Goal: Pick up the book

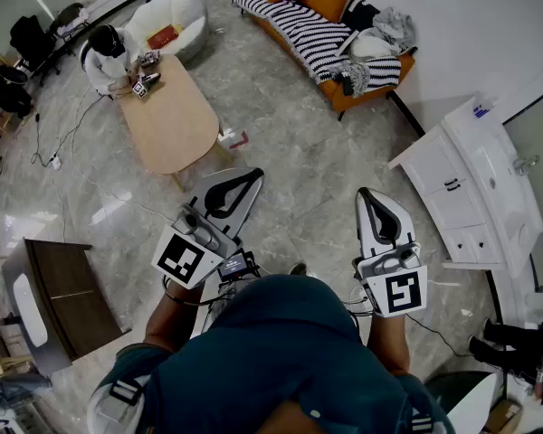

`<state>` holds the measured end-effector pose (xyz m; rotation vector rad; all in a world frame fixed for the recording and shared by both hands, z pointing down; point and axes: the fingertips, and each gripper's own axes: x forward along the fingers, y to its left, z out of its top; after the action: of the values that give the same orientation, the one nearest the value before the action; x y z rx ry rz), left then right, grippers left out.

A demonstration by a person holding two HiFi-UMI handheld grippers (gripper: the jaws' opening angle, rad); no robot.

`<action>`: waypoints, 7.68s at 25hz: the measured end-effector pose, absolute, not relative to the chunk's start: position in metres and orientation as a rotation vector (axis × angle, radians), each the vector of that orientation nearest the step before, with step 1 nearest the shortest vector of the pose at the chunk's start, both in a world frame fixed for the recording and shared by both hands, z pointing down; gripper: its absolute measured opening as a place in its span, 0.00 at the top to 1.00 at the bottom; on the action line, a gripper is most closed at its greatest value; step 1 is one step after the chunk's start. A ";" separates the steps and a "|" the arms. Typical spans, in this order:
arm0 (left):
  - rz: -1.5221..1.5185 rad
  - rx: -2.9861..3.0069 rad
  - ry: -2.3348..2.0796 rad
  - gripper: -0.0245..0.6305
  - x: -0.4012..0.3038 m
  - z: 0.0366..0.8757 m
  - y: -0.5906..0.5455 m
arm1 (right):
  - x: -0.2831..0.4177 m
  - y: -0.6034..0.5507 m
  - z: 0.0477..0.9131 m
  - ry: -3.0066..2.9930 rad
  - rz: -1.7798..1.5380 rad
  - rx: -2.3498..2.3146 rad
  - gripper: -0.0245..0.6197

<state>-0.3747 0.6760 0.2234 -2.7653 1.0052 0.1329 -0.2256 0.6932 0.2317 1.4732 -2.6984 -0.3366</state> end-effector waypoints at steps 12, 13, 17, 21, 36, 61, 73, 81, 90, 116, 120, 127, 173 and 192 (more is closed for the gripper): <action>0.106 -2.784 0.992 0.96 -0.367 0.231 0.673 | -0.219 0.690 0.236 -2.696 -0.325 1.480 0.94; 0.102 -2.786 0.992 0.96 -0.366 0.232 0.672 | -0.219 0.689 0.237 -2.699 -0.314 1.482 0.94; 0.094 -2.792 0.992 0.96 -0.362 0.234 0.670 | -0.214 0.686 0.233 -2.723 -0.358 1.488 0.94; 0.088 -2.796 0.992 0.96 -0.355 0.236 0.668 | -0.199 0.682 0.239 -2.718 -0.303 1.538 0.94; 0.024 -2.798 0.991 0.96 -0.282 0.251 0.662 | -0.129 0.676 0.258 -2.759 -0.230 1.531 0.94; 0.045 -2.866 0.901 0.96 -0.278 0.259 0.596 | -0.131 0.613 0.261 -2.685 -0.232 1.591 0.94; 0.121 -2.900 0.785 0.96 -0.342 0.253 0.529 | -0.198 0.552 0.244 -2.592 -0.283 1.677 0.94; 0.144 -2.922 0.764 0.96 -0.338 0.258 0.500 | -0.197 0.526 0.251 -2.569 -0.264 1.687 0.94; 0.089 -2.905 0.837 0.96 -0.299 0.260 0.469 | -0.157 0.485 0.253 -2.632 -0.254 1.626 0.94; 0.075 -2.908 0.876 0.96 -0.224 0.277 0.348 | -0.087 0.362 0.259 -2.677 -0.206 1.604 0.94; 0.099 -2.917 0.787 0.96 -0.241 0.264 0.317 | -0.101 0.339 0.255 -2.582 -0.271 1.646 0.94; 0.149 -2.958 0.737 0.96 -0.270 0.267 0.284 | -0.128 0.311 0.249 -2.511 -0.283 1.710 0.94; 0.035 -2.906 0.788 0.96 -0.116 0.279 0.071 | 0.006 0.087 0.279 -2.632 -0.215 1.586 0.94; 0.035 -2.991 0.657 0.96 -0.122 0.276 -0.027 | 0.010 -0.002 0.267 -2.501 -0.248 1.706 0.94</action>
<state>-0.1217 -0.0272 0.2765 -2.9912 0.6572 0.0350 0.0101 -0.0024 0.2669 1.7059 -2.5005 -0.2481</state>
